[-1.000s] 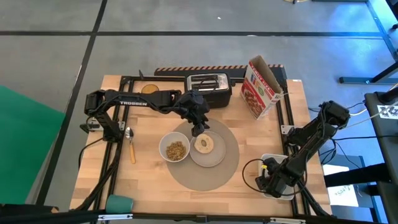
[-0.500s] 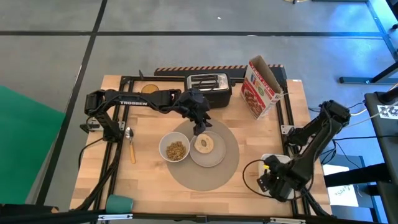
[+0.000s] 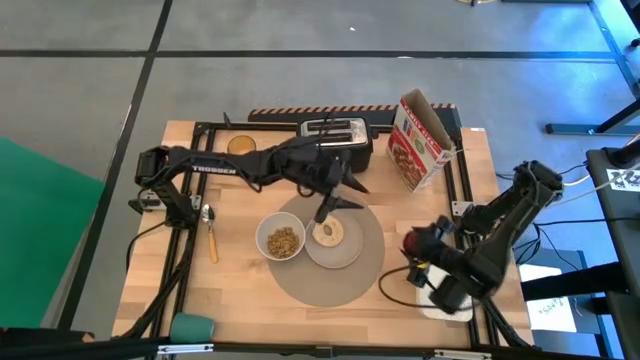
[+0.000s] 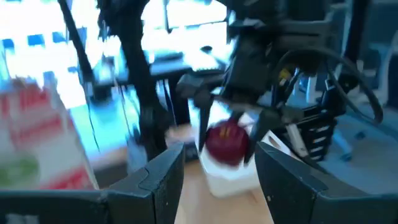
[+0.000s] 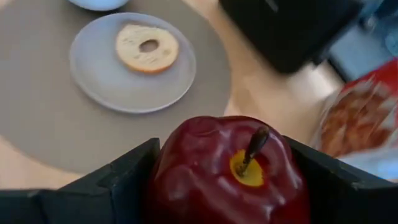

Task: Arrange a breakfast setting
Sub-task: Put the red apple on the gray plate

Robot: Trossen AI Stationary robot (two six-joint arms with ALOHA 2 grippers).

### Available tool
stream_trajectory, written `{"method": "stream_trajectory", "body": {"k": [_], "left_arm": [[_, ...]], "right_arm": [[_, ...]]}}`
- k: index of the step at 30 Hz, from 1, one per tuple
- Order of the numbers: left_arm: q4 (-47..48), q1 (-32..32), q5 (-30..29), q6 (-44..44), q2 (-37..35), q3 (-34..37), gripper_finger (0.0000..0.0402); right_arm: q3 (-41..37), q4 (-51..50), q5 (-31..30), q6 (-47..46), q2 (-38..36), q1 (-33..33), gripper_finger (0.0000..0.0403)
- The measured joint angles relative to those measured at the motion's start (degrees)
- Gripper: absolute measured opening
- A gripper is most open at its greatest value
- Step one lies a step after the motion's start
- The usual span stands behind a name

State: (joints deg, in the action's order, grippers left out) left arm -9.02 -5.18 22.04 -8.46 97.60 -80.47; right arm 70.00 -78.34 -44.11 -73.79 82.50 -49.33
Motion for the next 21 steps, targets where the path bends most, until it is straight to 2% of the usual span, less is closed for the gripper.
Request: {"method": "stream_trajectory", "body": {"k": [4,8,11,15,21], "left_arm": [[-5.07,1.71,-0.12,-8.96,0.71,0.0,0.0189],[-7.24,2.29,-0.31,-10.97,2.09,-0.04,0.0189],[-7.98,2.27,2.16,-11.22,3.44,0.07,0.0188],[-11.16,2.5,7.44,-8.71,5.16,0.04,0.0172],[-12.64,3.59,7.61,-8.46,5.42,0.04,0.0141]], "right_arm": [[0.26,2.67,-2.88,11.58,0.02,5.36,0.0296],[1.8,8.75,-4.38,23.31,0.02,10.1,0.0294],[3.43,15.06,-4.2,33.56,0.04,12.39,0.0295],[5.69,22.56,-0.65,46.24,0.04,14.64,0.0295],[7.65,25.7,3.67,53.7,0.04,17.67,0.0295]]}}
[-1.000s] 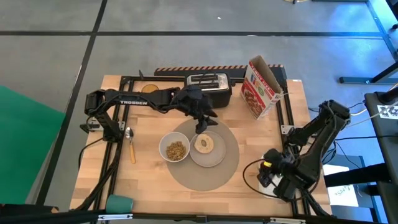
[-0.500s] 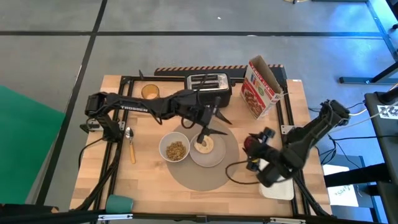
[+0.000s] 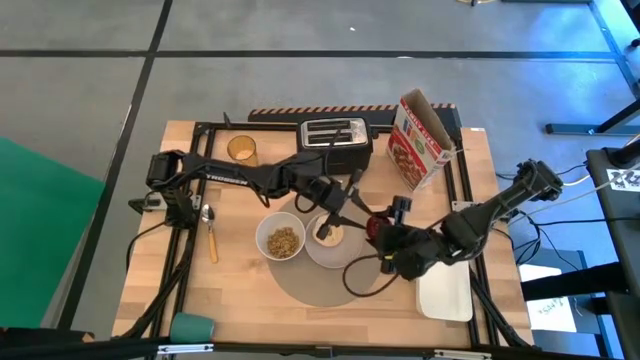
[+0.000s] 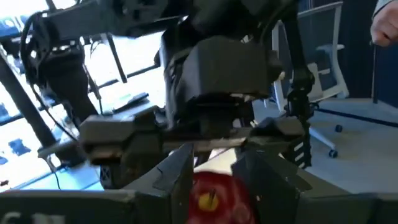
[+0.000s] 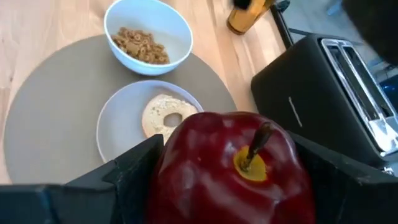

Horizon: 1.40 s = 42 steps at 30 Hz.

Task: Arrange a breakfast setting
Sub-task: Put the red apple on the gray plate

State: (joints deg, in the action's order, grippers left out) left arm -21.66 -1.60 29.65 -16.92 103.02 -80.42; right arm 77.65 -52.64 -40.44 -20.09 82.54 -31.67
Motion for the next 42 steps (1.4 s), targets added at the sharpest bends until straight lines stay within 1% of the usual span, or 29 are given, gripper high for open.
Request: {"method": "stream_trajectory", "body": {"k": [6,8,12,14,17,24,30,32,34,37,39,40,42], "left_arm": [[-0.59,0.12,-0.99,-2.72,0.71,-0.09,0.0123],[0.77,0.06,-1.16,-2.74,0.93,-0.07,0.012],[2.96,0.09,-3.39,-3.18,0.74,-0.09,0.0114],[3.55,0.12,-4.39,-3.06,0.74,-0.09,0.0106],[3.84,0.1,-4.15,-3.0,0.72,-0.1,0.0086],[4.81,0.36,-5.31,-2.74,0.63,-0.21,0.0011],[6.1,0.3,-6.12,-2.68,0.52,-0.26,0.0005],[6.42,0.3,-6.21,-2.7,0.43,-0.26,0.0004],[7.79,0.27,-7.16,-2.7,0.13,-0.21,0.0004],[11.39,-0.06,-8.88,-2.64,0.33,0.16,0.0003],[13.1,-0.39,-9.09,-2.72,0.1,0.21,0.0003],[13.75,-0.58,-9.35,-2.69,-0.17,0.07,0.0002],[14.96,-0.8,-9.07,-2.18,-0.39,0.0,0.0002]], "right_arm": [[0.07,6.07,3.81,6.94,0.0,3.02,0.0295],[0.07,8.23,4.5,8.41,0.0,3.86,0.0295],[0.09,10.0,4.7,9.71,-0.12,4.85,0.0295],[0.05,10.05,4.88,9.92,-0.22,4.86,0.0295],[0.04,10.33,4.07,9.84,-0.29,4.75,0.0295],[0.02,10.6,2.91,6.99,-1.09,4.73,0.0295],[-0.02,10.73,2.7,6.75,-1.49,4.74,0.0297],[-0.02,10.34,2.73,6.64,-1.49,4.73,0.0304],[0.02,11.13,2.32,6.57,-1.52,4.73,0.032],[0.22,11.01,1.45,3.98,-2.26,4.68,0.036],[0.22,10.6,2.41,2.05,-2.47,4.68,0.0386],[0.22,9.94,3.07,1.09,-2.56,4.68,0.0392],[0.15,8.34,3.8,-0.16,-2.69,4.68,0.0391]]}}
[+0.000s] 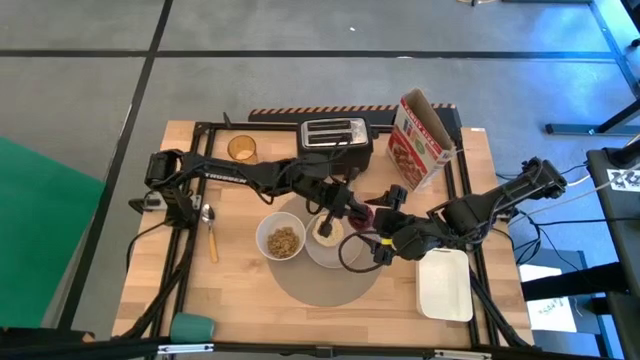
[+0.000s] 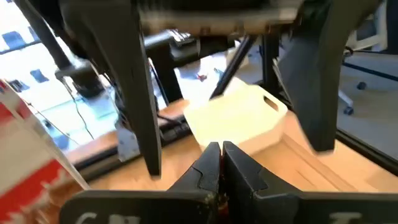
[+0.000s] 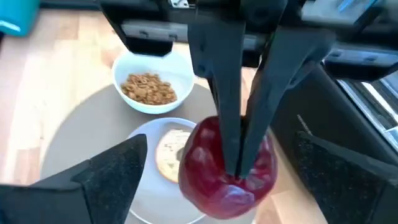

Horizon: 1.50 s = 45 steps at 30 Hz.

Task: Arrange a breakfast setting
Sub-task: Put the red apple on the gray plate, then put the yellow cup on the gray table mat

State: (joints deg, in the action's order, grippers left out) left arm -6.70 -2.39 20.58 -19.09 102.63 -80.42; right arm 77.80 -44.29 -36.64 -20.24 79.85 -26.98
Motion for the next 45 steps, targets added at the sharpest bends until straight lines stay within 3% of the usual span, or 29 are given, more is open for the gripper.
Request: {"method": "stream_trajectory", "body": {"k": [6,17,28,36,45], "left_arm": [[1.42,1.12,1.2,-0.97,2.99,1.39,0.0002],[-9.17,2.29,1.42,-0.94,14.73,5.07,0.0002],[-9.9,1.64,0.27,-0.18,17.83,5.05,0.0011],[-9.44,0.18,-1.67,6.08,16.98,5.05,0.0078],[-2.6,-2.16,-2.11,11.32,9.01,5.03,0.0181]], "right_arm": [[0.0,-0.63,-0.25,-2.73,-2.59,-0.08,0.0375],[-0.02,-2.02,-4.33,-3.67,-5.77,0.0,0.0378],[-0.04,-3.84,-3.28,-3.96,-5.79,0.0,0.0379],[-0.07,-5.18,-4.77,-3.95,-5.79,1.4,0.0379],[-0.07,-5.13,-3.43,-4.4,-5.79,6.99,0.0379]]}}
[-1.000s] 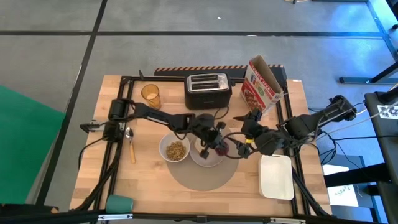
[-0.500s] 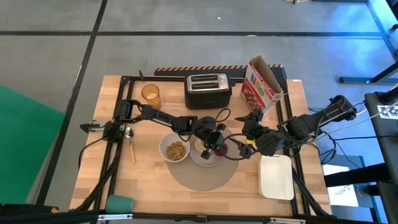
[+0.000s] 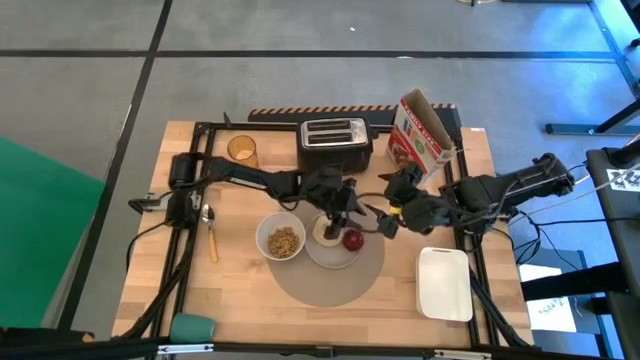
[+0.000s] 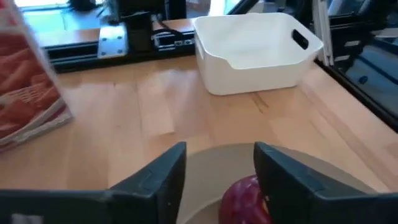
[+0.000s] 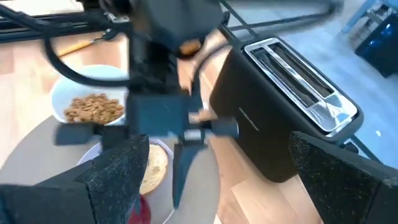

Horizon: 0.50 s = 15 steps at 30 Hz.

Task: Arrange a breakfast setting
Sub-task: Put the yellow cup on the gray table mat

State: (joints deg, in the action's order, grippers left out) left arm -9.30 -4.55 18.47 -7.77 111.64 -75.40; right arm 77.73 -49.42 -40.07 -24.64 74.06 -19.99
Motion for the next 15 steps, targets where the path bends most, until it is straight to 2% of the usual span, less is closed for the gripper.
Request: {"method": "stream_trajectory", "body": {"k": [4,7,10,15], "left_arm": [[10.44,-0.95,-8.05,3.26,-7.63,0.01,0.0202],[22.0,-2.82,-16.14,10.15,-15.14,-0.03,0.0205],[34.73,-5.32,-20.55,16.5,-22.31,-0.02,0.0206],[55.1,-9.43,-29.47,21.33,-30.86,-0.04,0.0206]], "right_arm": [[0.0,-0.01,1.29,0.0,-0.2,2.57,0.0379],[-0.02,0.6,2.14,0.0,-0.7,4.31,0.0379],[-0.02,1.07,3.5,0.01,-1.19,5.94,0.0379],[-0.02,3.92,5.67,0.81,-1.6,8.63,0.0379]]}}
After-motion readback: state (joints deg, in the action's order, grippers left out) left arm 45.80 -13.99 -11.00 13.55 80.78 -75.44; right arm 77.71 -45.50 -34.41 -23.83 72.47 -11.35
